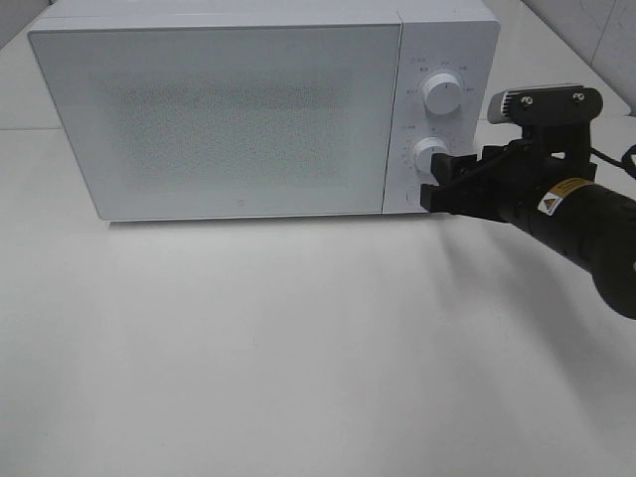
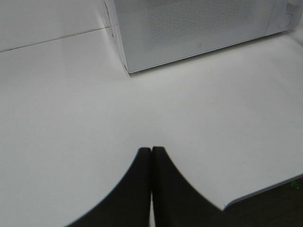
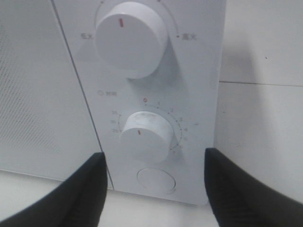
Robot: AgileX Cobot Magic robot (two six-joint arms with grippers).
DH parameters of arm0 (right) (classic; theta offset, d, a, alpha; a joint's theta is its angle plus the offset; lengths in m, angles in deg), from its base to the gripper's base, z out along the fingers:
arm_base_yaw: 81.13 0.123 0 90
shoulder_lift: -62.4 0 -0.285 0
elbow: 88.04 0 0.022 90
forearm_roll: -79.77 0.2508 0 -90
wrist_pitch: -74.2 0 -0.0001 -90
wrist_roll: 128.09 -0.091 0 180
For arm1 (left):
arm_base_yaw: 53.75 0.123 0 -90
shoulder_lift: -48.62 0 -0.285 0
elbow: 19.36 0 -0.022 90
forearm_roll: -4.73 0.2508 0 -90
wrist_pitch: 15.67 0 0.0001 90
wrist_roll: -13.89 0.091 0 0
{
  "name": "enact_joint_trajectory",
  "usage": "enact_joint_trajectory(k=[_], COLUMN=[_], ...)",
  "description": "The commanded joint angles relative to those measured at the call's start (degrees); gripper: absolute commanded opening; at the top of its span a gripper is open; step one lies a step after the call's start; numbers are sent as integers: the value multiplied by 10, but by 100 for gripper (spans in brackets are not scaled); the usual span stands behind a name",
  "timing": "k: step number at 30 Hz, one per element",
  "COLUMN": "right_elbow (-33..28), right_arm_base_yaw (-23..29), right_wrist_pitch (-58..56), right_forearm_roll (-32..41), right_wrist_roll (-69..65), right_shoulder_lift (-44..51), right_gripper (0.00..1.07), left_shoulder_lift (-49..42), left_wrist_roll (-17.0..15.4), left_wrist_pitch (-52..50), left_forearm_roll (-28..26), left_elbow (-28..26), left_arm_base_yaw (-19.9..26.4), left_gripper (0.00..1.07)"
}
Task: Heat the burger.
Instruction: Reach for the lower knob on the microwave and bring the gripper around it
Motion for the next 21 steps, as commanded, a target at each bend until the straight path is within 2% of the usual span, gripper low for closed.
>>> enact_joint_trajectory(k=[1, 3, 15, 21], right_elbow=[12, 20, 21, 21], right_arm_base_yaw=[30, 56, 58, 16], right_wrist_pitch=[1, 9, 30, 30], right_forearm_roll=[65, 111, 109, 105], right_wrist_roll=[45, 66, 68, 63], right_shoulder_lift=[2, 2, 2, 2], right_gripper=[58, 58, 68, 68], left_shoulder_lift=[-11, -11, -11, -11], left_wrist_roll=[-2, -2, -2, -2], left_wrist_pitch=[-9, -9, -9, -9], left_forearm_roll=[-5, -5, -5, -5], left_elbow=[2, 2, 2, 2], left_arm_base_yaw=[3, 3, 3, 3], left_gripper=[0, 0, 0, 0])
